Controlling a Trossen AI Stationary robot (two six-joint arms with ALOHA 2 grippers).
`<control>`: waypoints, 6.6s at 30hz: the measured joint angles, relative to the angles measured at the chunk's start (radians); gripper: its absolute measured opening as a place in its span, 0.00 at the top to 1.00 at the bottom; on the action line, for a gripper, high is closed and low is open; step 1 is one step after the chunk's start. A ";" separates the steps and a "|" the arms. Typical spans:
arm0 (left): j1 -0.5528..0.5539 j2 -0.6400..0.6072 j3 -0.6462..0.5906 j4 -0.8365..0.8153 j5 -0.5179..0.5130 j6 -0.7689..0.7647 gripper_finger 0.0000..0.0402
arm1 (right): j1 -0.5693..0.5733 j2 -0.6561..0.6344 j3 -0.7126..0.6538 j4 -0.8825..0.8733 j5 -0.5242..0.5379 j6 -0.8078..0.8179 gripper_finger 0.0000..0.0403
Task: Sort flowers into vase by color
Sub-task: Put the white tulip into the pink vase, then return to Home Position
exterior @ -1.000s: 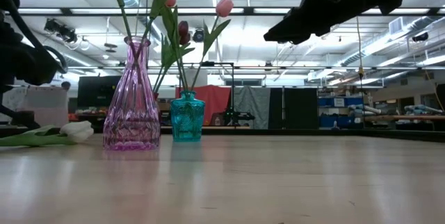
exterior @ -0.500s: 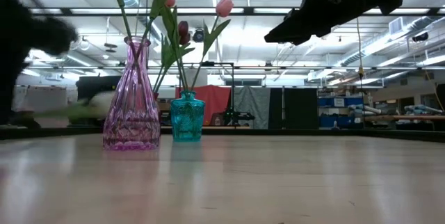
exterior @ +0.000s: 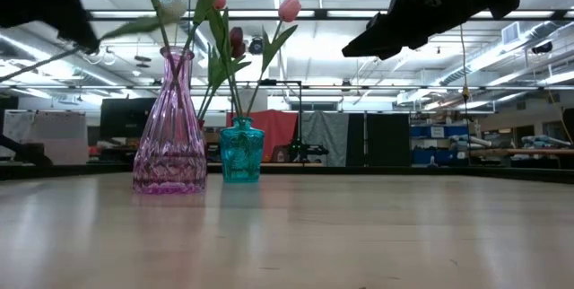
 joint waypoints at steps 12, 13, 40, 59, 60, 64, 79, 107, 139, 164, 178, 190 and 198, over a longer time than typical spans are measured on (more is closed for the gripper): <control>0.002 -0.027 0.085 0.014 -0.368 0.318 1.00 | 0.000 0.000 0.000 0.002 0.000 -0.004 0.63; 0.002 -0.028 0.102 0.011 -0.396 0.336 1.00 | 0.000 0.000 0.000 0.003 0.000 -0.004 0.63; 0.164 0.098 0.313 0.886 -0.304 1.379 1.00 | 0.000 0.000 0.000 0.072 -0.017 -0.015 0.63; 0.137 0.172 0.199 1.013 -0.313 1.407 1.00 | 0.000 0.000 0.000 0.040 -0.023 -0.017 0.63; 0.123 0.173 0.199 1.013 -0.345 1.409 1.00 | 0.000 0.000 0.000 0.040 -0.023 -0.016 0.63; 0.084 0.170 0.200 1.016 -0.428 1.421 1.00 | 0.000 0.000 0.000 0.042 -0.023 -0.016 0.63; 0.089 0.172 0.068 1.084 -0.475 1.308 1.00 | 0.000 0.000 0.000 0.048 -0.023 -0.012 0.63; 0.082 0.123 0.143 0.687 -0.416 1.035 0.66 | 0.001 0.000 0.000 0.040 -0.027 -0.012 0.63; 0.065 0.009 0.257 1.428 -0.319 2.086 0.66 | 0.112 0.399 0.347 0.526 -0.016 -0.042 0.64; 0.040 -0.148 0.257 1.175 -0.261 2.112 0.66 | 0.081 0.573 0.827 0.150 0.052 -0.026 0.64; 0.040 -0.238 0.257 0.999 -0.111 1.987 0.66 | 0.064 0.529 0.940 0.050 0.061 -0.034 0.64; 0.036 -0.406 0.028 0.947 0.010 1.774 0.66 | 0.099 0.099 0.624 -0.092 0.170 0.079 0.69; -0.007 -0.569 -0.154 1.033 0.009 1.760 0.66 | 0.095 -0.179 0.279 0.029 0.177 0.190 0.70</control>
